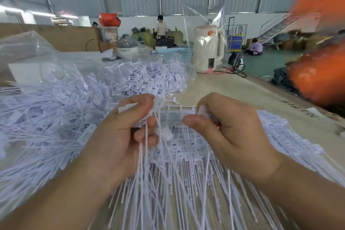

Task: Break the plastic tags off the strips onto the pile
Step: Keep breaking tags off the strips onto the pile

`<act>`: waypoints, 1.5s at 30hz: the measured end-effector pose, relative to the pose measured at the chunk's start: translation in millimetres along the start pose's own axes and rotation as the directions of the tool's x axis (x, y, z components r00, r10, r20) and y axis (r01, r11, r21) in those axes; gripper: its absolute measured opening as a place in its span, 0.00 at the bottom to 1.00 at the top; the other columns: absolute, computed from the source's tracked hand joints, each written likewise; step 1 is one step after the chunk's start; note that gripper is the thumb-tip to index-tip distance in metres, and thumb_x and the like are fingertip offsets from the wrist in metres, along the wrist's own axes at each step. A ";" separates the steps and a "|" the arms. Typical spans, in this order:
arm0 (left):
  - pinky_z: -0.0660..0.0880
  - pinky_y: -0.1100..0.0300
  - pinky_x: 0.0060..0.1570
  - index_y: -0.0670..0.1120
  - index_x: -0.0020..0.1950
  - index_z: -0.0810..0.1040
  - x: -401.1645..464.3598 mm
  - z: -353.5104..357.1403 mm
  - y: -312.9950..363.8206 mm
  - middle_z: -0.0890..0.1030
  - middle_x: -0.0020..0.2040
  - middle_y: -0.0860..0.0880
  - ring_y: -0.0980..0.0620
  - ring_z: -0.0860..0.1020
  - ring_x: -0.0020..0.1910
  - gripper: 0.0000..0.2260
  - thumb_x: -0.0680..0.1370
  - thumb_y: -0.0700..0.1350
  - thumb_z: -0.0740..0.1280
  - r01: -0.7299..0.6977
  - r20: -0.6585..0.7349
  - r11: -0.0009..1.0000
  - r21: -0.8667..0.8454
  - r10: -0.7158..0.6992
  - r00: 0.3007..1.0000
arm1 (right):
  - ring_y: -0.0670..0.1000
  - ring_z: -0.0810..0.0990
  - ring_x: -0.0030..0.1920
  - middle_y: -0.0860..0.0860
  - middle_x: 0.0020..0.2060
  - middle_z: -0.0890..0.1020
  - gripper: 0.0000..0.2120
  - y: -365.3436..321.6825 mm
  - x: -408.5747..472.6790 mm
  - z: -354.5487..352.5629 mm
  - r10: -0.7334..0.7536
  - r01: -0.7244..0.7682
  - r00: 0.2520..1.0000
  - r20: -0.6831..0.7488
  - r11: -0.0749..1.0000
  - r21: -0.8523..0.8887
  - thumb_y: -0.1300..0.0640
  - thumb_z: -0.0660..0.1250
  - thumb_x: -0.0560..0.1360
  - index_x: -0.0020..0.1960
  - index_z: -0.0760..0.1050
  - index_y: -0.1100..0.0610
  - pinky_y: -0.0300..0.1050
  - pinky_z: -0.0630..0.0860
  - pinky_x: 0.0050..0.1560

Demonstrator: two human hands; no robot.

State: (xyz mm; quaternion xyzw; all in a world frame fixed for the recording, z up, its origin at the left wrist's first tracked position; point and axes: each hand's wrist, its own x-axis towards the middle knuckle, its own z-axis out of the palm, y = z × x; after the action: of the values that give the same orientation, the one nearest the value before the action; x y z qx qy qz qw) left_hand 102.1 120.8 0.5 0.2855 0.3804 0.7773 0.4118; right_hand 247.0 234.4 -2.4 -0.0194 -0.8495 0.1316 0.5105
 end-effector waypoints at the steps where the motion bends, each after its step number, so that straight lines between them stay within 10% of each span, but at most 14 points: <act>1: 0.67 0.68 0.18 0.47 0.40 0.80 -0.2 1.2 -2.6 0.73 0.25 0.49 0.58 0.64 0.16 0.05 0.65 0.43 0.72 -0.034 -0.009 0.995 0.091 0.035 0.999 | 0.44 0.65 0.28 0.41 0.28 0.66 0.17 -0.7 -0.9 1.3 0.023 -0.023 0.998 0.061 1.000 0.005 0.45 0.63 0.76 0.45 0.74 0.60 0.37 0.63 0.28; 6: 0.71 0.61 0.21 0.48 0.37 0.83 -5.6 6.6 -15.6 0.75 0.25 0.45 0.53 0.66 0.16 0.02 0.66 0.43 0.74 -0.066 0.043 0.939 0.337 0.055 0.998 | 0.40 0.72 0.33 0.39 0.37 0.75 0.25 -2.1 -7.3 10.3 0.077 -0.073 0.947 0.311 0.997 -0.023 0.36 0.56 0.75 0.67 0.58 0.46 0.32 0.68 0.33; 10: 0.71 0.62 0.22 0.48 0.36 0.82 -5.0 1.3 -15.8 0.75 0.26 0.44 0.52 0.67 0.17 0.02 0.69 0.45 0.71 -0.054 0.144 0.886 0.460 -0.014 0.990 | 0.44 0.79 0.38 0.45 0.42 0.83 0.28 2.4 -10.3 12.6 0.110 -0.102 0.869 0.482 0.994 -0.043 0.34 0.55 0.77 0.72 0.58 0.47 0.47 0.76 0.38; 21: 0.70 0.63 0.20 0.48 0.39 0.83 2.8 -11.6 0.6 0.79 0.27 0.44 0.52 0.72 0.20 0.09 0.63 0.40 0.78 -0.146 0.175 0.733 0.665 0.037 0.984 | 0.43 0.79 0.39 0.44 0.42 0.81 0.33 8.8 -6.6 9.8 0.169 -0.142 0.829 0.533 0.986 -0.093 0.30 0.53 0.73 0.73 0.54 0.45 0.45 0.76 0.37; 27: 0.71 0.61 0.21 0.49 0.37 0.83 6.0 -19.7 10.7 0.77 0.26 0.41 0.51 0.69 0.17 0.05 0.64 0.40 0.72 -0.089 0.120 0.753 0.652 0.014 0.993 | 0.46 0.70 0.28 0.46 0.26 0.70 0.14 18.8 -3.7 -5.4 0.209 -0.170 0.801 0.560 0.978 -0.122 0.43 0.59 0.79 0.40 0.72 0.50 0.51 0.70 0.32; 32: 0.71 0.64 0.22 0.48 0.39 0.82 0.3 -14.8 7.1 0.79 0.27 0.44 0.54 0.72 0.19 0.10 0.61 0.47 0.77 -0.139 0.148 0.690 0.710 0.047 0.988 | 0.47 0.73 0.31 0.47 0.31 0.75 0.10 18.9 -4.4 -0.6 0.159 -0.146 0.787 0.596 0.987 -0.071 0.48 0.60 0.81 0.49 0.77 0.52 0.51 0.72 0.35; 45: 0.72 0.62 0.21 0.49 0.31 0.80 -4.5 11.1 -9.6 0.74 0.24 0.45 0.54 0.66 0.18 0.03 0.61 0.44 0.73 -0.142 -0.022 0.960 0.243 0.152 0.988 | 0.48 0.72 0.31 0.48 0.29 0.75 0.09 11.5 -6.7 10.2 0.051 -0.039 0.996 0.077 0.988 -0.152 0.55 0.65 0.77 0.42 0.78 0.59 0.46 0.69 0.31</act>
State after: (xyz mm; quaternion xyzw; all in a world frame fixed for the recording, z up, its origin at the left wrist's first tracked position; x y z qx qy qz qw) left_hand 116.8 124.4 -1.9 0.3451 0.4579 0.7594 0.3076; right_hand 240.2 242.3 -15.5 -0.0714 -0.8762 0.0794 0.4699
